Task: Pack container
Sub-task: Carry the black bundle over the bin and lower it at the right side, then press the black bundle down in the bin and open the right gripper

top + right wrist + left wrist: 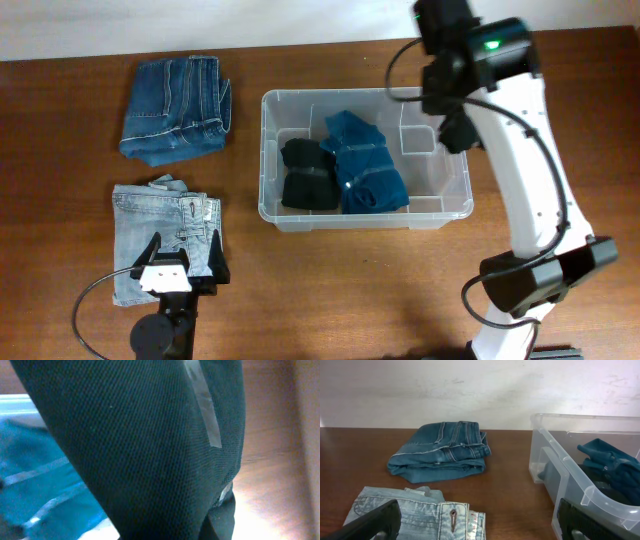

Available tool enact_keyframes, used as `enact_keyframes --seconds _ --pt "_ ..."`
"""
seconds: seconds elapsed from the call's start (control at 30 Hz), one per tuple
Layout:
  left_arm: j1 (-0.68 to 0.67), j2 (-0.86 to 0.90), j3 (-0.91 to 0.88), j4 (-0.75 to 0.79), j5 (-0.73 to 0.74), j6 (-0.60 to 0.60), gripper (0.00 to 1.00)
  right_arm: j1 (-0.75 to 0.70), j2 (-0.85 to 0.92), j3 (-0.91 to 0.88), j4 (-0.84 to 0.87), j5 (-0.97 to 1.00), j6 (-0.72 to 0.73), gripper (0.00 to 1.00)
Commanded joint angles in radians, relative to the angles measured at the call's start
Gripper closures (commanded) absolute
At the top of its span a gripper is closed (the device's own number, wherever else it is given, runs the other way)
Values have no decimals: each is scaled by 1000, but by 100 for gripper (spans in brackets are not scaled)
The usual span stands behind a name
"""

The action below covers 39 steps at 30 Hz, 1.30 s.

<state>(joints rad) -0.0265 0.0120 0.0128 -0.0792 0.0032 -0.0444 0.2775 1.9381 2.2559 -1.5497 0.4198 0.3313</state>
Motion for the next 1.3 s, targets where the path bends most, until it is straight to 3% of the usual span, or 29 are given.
enact_keyframes --seconds 0.0,0.37,1.13,1.17,1.2,1.27 --pt "-3 -6 -4 -4 0 19 1 42 -10 -89 68 -47 53 96" --pt "-3 -6 -4 -4 0 19 1 57 33 -334 224 -140 114 96" --pt "-3 -6 -4 -4 0 19 1 56 91 -519 328 -92 149 95" --pt "-3 -6 -4 -4 0 19 1 56 94 -519 330 -95 149 90" --pt "-3 -6 -4 -4 0 19 1 56 98 -519 331 -95 149 78" --pt "-3 -6 -4 -4 0 19 1 56 101 -519 332 -95 149 77"
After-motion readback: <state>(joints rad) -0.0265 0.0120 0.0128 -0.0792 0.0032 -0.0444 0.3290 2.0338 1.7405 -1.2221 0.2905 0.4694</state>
